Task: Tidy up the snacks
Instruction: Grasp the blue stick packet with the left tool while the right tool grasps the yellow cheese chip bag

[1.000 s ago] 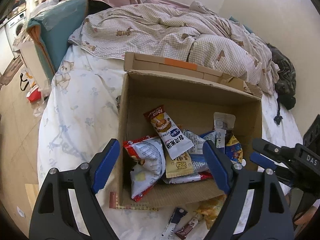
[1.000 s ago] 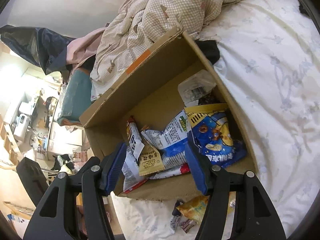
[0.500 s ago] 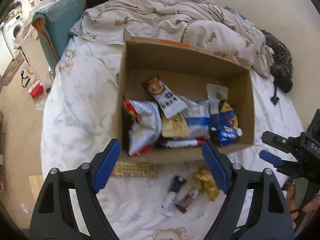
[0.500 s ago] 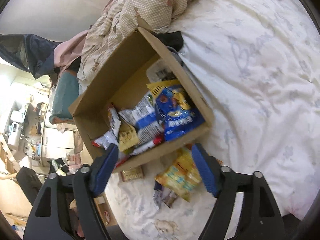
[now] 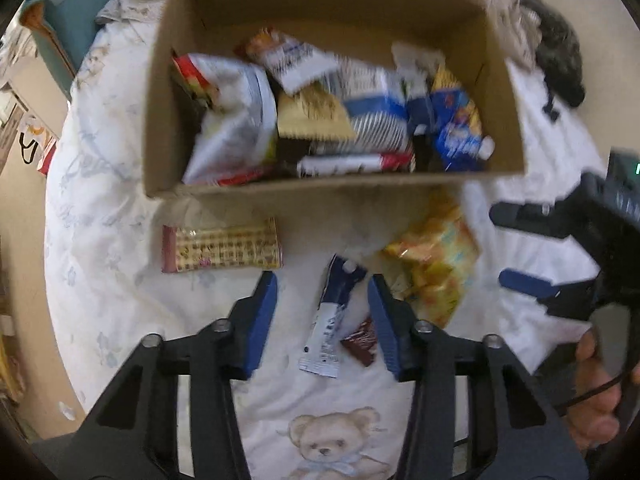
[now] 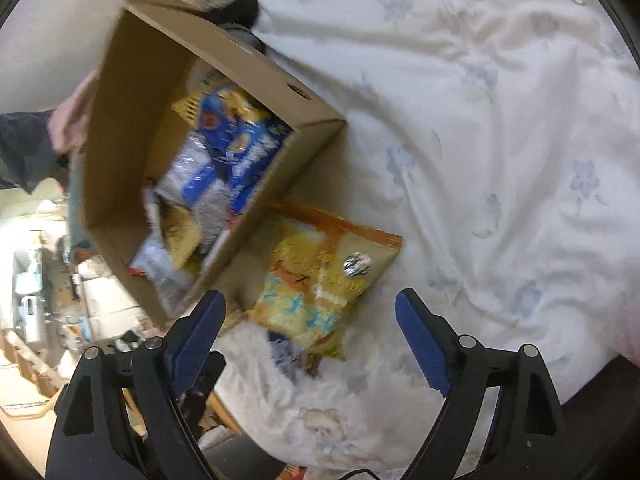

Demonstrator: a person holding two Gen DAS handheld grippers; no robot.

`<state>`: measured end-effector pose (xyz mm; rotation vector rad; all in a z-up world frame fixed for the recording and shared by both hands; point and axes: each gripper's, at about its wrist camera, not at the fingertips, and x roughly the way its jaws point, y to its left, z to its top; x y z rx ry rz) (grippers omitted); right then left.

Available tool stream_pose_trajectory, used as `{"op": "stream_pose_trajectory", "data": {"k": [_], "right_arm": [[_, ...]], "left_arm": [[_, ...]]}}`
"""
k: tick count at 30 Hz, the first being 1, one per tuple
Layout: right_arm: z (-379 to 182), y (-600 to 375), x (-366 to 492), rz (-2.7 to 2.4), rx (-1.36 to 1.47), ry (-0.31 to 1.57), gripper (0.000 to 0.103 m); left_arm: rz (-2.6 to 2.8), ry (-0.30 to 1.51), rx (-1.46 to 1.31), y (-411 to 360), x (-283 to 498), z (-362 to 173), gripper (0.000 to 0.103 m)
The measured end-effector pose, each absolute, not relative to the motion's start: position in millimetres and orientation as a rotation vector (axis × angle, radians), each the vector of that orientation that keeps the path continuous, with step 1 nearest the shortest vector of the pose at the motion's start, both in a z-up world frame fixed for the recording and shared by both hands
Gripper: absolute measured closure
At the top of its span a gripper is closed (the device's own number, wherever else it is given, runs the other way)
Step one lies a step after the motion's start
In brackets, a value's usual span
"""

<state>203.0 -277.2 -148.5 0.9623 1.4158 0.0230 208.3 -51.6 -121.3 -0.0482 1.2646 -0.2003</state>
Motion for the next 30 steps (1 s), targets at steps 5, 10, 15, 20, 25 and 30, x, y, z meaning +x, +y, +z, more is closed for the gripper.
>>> {"op": "stream_pose_trajectory", "data": {"k": [5,10,15,20,25,30], "right_arm": [[-170,-256,217,0.020,0.903,1.484,0.013],[-176,-235,226,0.017,0.751,1.524,0.013],[-177,-230,223,0.057,0.672,1.563,0.021],[-171,-235,210,0.070,0.648,1.557,0.044],[-152,-224,199,0.131,0.575,1.535,0.048],[-141,-218,182,0.182,0.554,1.507,0.049]], "left_arm": [[-0.211,1.356,-0.036,-57,212,-153,0.067],[-0.213,1.415,-0.018,-61,212,-170,0.083],[-0.216,1.423,-0.024,-60,212,-172,0.090],[-0.219,1.433,-0.016,-60,208,-166,0.091],[-0.210,1.432,-0.077,-50,200,-156,0.092],[-0.204,1.398,-0.154,-27,195,-133,0.092]]}}
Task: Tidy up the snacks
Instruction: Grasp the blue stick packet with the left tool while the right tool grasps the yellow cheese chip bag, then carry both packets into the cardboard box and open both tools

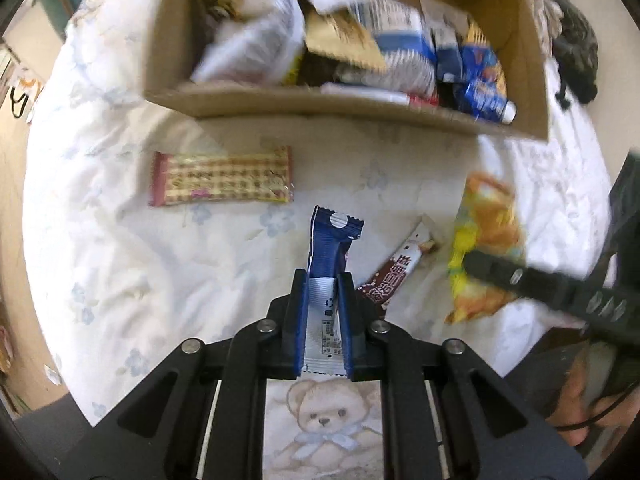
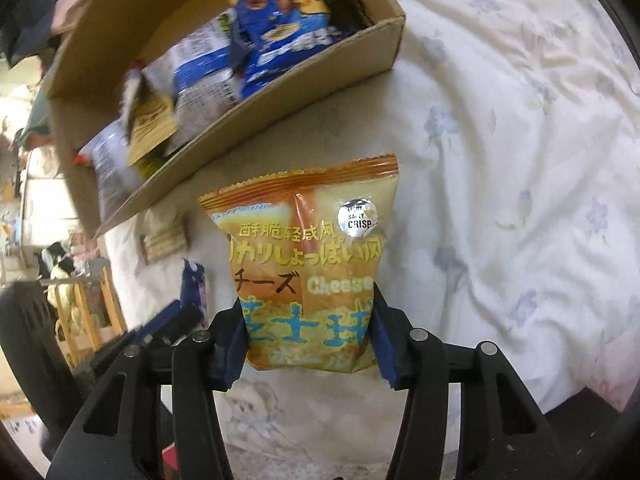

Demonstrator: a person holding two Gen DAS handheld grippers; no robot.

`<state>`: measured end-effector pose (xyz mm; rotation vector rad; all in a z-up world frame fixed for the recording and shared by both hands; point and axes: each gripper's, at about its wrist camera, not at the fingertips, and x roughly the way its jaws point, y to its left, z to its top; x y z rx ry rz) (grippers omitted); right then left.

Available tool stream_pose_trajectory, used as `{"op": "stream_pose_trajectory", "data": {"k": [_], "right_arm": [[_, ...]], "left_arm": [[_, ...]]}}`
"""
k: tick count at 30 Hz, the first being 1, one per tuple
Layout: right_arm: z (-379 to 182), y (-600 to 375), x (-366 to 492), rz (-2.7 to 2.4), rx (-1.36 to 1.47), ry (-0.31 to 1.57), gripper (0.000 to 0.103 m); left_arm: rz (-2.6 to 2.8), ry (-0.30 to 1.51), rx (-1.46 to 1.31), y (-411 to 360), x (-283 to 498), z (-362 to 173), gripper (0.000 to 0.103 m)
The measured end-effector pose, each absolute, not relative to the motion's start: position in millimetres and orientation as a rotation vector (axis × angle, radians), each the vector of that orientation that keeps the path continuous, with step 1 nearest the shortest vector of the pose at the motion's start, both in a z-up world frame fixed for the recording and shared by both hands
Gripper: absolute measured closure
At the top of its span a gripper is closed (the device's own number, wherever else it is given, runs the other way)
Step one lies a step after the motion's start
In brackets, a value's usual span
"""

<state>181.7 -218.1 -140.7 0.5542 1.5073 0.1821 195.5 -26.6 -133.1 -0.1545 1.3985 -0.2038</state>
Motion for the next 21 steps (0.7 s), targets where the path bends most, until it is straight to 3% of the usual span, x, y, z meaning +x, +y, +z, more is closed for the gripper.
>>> {"op": "stream_pose_trajectory", "data": {"k": [14,21], "right_arm": [[-123,-203,150,0.292,0.571,1.478,0.049],[-67,-199,153,0.409,0.586,1.236,0.049]], "left_arm": [[-0.140,1.210,-0.169,8,169,-78,0.092],[-0.150,1.069,-0.208,14,178,-32,0.092]]}}
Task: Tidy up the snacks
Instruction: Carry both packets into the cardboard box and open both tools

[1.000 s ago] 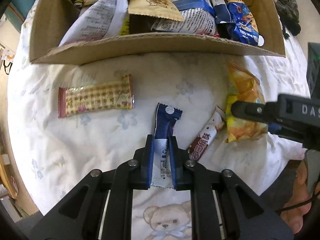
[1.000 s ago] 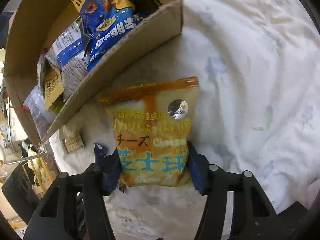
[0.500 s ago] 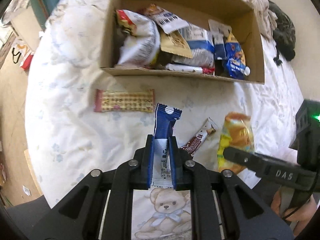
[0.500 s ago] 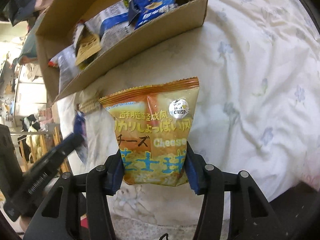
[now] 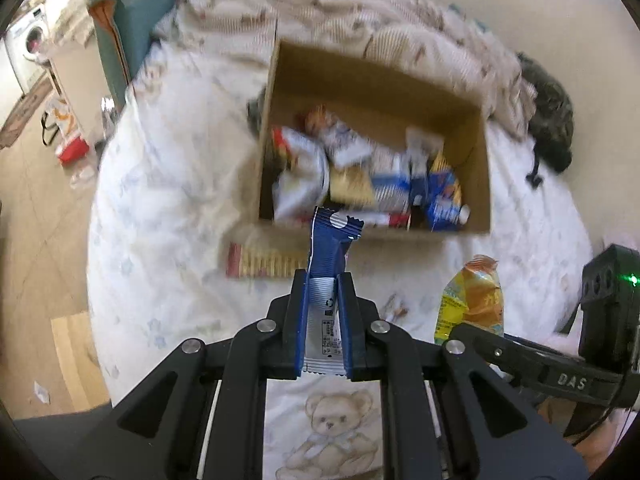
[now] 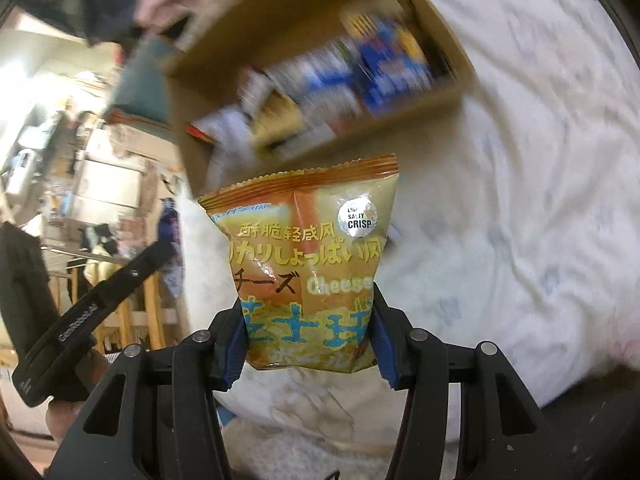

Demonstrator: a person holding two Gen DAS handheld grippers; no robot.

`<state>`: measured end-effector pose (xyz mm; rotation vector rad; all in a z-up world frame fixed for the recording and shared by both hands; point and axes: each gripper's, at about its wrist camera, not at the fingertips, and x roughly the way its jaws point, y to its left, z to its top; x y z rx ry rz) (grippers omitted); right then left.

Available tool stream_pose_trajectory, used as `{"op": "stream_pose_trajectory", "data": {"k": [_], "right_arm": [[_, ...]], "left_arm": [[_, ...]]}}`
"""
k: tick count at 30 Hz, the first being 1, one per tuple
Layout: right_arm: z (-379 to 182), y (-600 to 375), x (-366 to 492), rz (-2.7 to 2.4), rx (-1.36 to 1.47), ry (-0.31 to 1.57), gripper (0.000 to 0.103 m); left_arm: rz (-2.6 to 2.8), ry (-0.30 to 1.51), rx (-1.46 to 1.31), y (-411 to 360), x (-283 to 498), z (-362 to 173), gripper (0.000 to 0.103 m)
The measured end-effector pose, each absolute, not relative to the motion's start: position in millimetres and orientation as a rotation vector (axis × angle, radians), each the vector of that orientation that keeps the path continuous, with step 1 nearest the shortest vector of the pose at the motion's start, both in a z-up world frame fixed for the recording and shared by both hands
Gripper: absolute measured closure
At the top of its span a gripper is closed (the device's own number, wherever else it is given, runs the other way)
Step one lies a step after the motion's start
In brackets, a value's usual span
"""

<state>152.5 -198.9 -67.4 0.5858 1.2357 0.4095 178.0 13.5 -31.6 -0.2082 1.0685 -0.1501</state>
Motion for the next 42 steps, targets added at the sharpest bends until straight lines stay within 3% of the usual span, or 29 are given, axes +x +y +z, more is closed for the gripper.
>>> {"op": "stream_pose_trajectory", "data": {"k": [7,13,29,42], "right_arm": [[-20,-202,158,0.428,0.529,0.992,0.048],[-5,-204,185,0.415,0.516,0.910,0.048],[-12,-223,281,0.379,0.491,0.943,0.048],[-46,-222,299,0.315,0.427,1.020,0.047]], "left_arm": [[-0.103,0.927,-0.092,8,197,13,0.092],[-0.089,0.901,-0.048,7,224,29,0.092],[-0.093,0.853,0.018,-25,294,15,0.092],[-0.134,0.879,0.009,-32,331,-24,0.091]]}}
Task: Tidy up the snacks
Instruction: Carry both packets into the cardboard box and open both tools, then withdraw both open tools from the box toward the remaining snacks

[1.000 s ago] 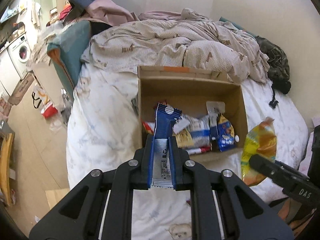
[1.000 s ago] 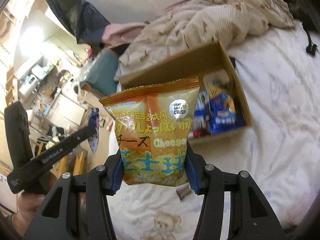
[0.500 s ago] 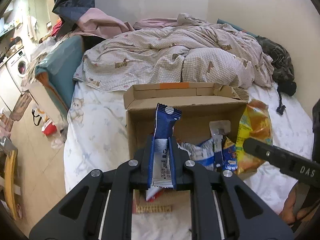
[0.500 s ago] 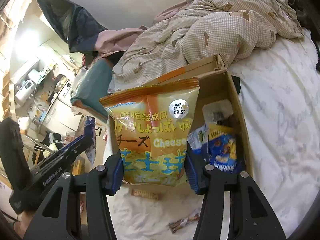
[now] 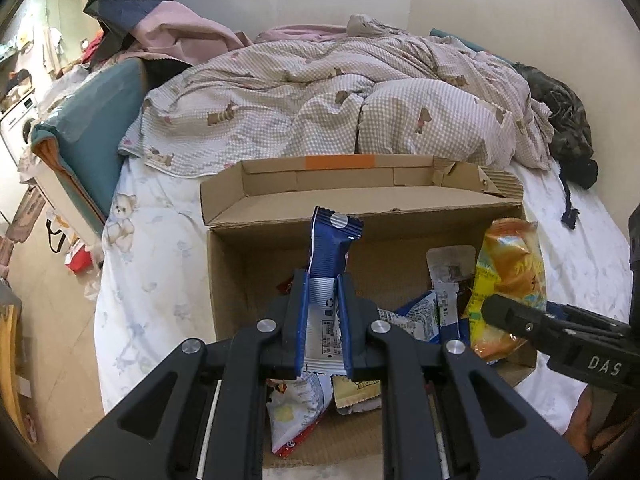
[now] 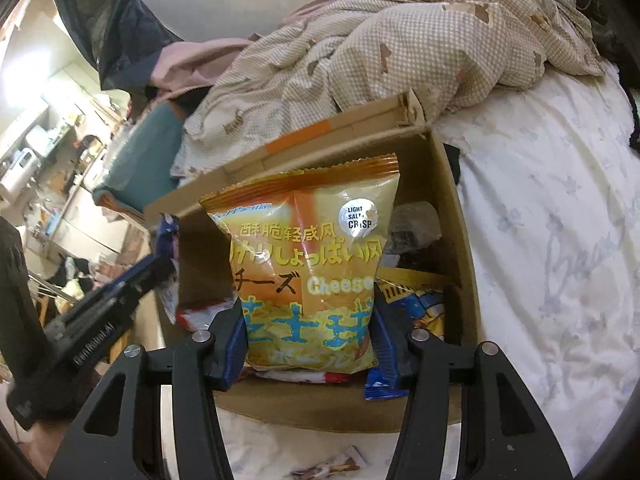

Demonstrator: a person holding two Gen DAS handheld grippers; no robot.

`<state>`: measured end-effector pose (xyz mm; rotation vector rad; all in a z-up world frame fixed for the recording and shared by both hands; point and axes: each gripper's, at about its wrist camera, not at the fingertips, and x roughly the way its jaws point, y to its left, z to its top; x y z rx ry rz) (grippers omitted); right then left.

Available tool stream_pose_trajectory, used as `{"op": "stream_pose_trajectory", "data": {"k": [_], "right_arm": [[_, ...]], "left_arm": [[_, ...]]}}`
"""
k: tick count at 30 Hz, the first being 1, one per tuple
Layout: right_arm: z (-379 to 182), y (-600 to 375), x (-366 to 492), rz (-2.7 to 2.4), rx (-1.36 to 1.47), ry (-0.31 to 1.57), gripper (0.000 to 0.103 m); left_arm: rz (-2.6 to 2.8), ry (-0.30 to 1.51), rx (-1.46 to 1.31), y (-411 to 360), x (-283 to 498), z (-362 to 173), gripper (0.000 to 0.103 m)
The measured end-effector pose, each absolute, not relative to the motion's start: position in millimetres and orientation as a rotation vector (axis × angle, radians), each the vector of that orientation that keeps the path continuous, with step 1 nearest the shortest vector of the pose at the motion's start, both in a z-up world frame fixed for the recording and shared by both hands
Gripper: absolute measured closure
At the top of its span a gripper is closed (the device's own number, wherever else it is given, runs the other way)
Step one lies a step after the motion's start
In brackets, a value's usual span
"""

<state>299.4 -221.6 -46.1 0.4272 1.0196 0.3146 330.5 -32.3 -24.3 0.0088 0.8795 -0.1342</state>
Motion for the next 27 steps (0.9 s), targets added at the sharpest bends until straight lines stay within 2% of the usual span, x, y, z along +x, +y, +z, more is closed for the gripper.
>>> {"op": "stream_pose_trajectory", "data": {"k": [21,22,23,24,25,26,27], "right_arm": [[-59,-233,309,0.313,0.586,1.051,0.046],[-59,-235,309,0.313,0.599,1.047,0.045],[-58,-236,309,0.313,0.615,1.043,0.042],[-58,-238,309,0.314,0.635,1.036,0.035],[-57,-241,308,0.315,0.653,1.022,0.030],[-55,-243,307,0.313,0.668,1.004,0.027],[-52,-246,306,0.310,0.684,0.983,0.020]], "left_arm": [[-0.163,0.915,0.006,-34,326,-31,0.089],[-0.167,0.917,0.001,-33,325,-30,0.078],[-0.165,0.914,-0.006,-32,324,-29,0.059],[-0.161,0.907,-0.012,-31,323,-28,0.049],[-0.153,0.895,-0.020,-30,322,-26,0.033],[-0.147,0.877,-0.029,-28,320,-23,0.023],[-0.145,0.866,-0.032,-27,319,-22,0.020]]}}
